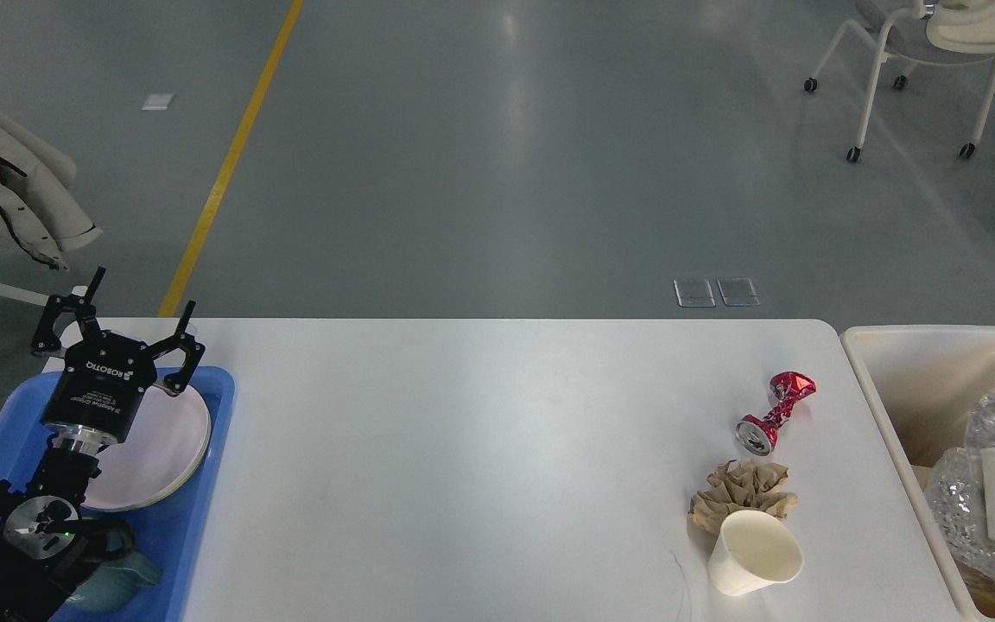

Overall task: Tidy desktop
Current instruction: 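Release in the bin and swing the right gripper back over the table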

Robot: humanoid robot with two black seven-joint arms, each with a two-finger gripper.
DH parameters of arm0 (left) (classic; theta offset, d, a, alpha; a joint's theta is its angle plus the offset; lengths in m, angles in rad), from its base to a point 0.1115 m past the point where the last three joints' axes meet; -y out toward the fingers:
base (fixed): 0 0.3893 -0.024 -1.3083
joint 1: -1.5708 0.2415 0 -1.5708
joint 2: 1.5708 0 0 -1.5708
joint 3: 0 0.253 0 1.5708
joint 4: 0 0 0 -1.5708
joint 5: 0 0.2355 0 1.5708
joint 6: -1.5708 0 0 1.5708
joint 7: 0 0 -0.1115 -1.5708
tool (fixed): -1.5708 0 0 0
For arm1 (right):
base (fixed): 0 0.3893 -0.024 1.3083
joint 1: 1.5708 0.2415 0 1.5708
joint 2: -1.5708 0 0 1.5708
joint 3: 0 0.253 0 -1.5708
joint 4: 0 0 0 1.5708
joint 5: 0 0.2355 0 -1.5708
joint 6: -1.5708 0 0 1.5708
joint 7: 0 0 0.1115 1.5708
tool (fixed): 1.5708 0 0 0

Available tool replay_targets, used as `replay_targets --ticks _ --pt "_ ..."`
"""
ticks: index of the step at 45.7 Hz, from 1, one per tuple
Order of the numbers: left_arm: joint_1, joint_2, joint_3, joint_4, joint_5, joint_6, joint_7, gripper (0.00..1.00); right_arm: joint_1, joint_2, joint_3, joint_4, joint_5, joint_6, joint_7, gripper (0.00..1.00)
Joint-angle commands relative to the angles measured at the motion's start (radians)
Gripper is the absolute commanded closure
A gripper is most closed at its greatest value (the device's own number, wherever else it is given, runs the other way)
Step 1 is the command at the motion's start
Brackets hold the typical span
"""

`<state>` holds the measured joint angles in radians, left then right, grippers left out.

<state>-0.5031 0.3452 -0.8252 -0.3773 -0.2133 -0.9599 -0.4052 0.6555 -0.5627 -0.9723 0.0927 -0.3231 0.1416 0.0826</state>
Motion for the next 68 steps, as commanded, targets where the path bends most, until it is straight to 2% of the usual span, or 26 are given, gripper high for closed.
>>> replay_targets --ticks 1,3,4,5,6,7,18,20,26,29,35,39,43,47,51,58,68 --pt "0.000 0.000 0.000 0.000 0.000 0.000 0.000 0.03 -0.023 0.043 -0.011 -0.014 0.012 -0.007 -0.006 1.00" --pt "0.000 0.000 0.000 0.000 0.000 0.000 0.000 0.03 -0.024 0.049 -0.011 -0.014 0.013 -0.007 -0.006 1.00" --pt "0.000 0.000 0.000 0.000 0.000 0.000 0.000 0.03 -0.025 0.049 -0.011 -0.016 0.015 -0.010 -0.006 0.83" --pt "0.000 0.000 0.000 0.000 0.000 0.000 0.000 0.03 -0.024 0.050 -0.011 -0.014 0.018 -0.010 -0.006 0.52" --pt "0.000 0.000 0.000 0.000 0.000 0.000 0.000 0.03 -0.024 0.052 -0.011 -0.016 0.021 -0.011 -0.006 0.05" --pt "0.000 0.000 0.000 0.000 0.000 0.000 0.000 0.03 -0.024 0.055 -0.011 -0.016 0.024 -0.011 -0.007 0.00" --pt "0.000 0.000 0.000 0.000 0.000 0.000 0.000 0.03 0.036 0.040 -0.011 0.025 0.024 0.006 -0.003 0.00" --pt "0.000 0.000 0.000 0.000 0.000 0.000 0.000 0.03 0.113 0.017 -0.017 0.090 0.015 0.007 -0.003 0.00" --pt "0.000 0.000 0.000 0.000 0.000 0.000 0.002 0.03 0.581 -0.153 -0.130 0.543 -0.068 0.027 -0.004 0.00" --pt "0.000 0.000 0.000 0.000 0.000 0.000 0.002 0.03 0.896 -0.192 -0.224 0.785 -0.137 0.119 -0.006 0.00" --pt "0.000 0.000 0.000 0.000 0.002 0.000 0.002 0.03 1.464 -0.177 -0.358 1.177 -0.156 0.435 -0.004 0.00" --pt "0.000 0.000 0.000 0.000 0.000 0.000 0.002 0.03 1.729 -0.097 -0.359 1.337 -0.148 0.582 -0.004 0.00" --pt "0.000 0.000 0.000 0.000 0.000 0.000 0.002 0.03 1.906 -0.051 -0.332 1.398 -0.145 0.685 0.003 0.00" --pt "0.000 0.000 -0.002 0.000 0.002 0.000 0.002 0.03 1.984 -0.048 -0.270 1.389 -0.145 0.818 0.008 0.00" --pt "0.000 0.000 -0.002 0.000 0.000 0.000 0.002 0.03 2.027 -0.052 -0.211 1.381 -0.137 0.818 0.023 0.00" --pt "0.000 0.000 -0.002 0.000 0.000 0.000 0.002 0.03 2.054 -0.057 -0.218 1.385 -0.074 0.818 0.020 0.00" --pt "0.000 0.000 -0.002 0.000 0.000 0.000 0.002 0.03 1.859 -0.048 -0.286 1.389 -0.080 0.818 0.008 0.00"
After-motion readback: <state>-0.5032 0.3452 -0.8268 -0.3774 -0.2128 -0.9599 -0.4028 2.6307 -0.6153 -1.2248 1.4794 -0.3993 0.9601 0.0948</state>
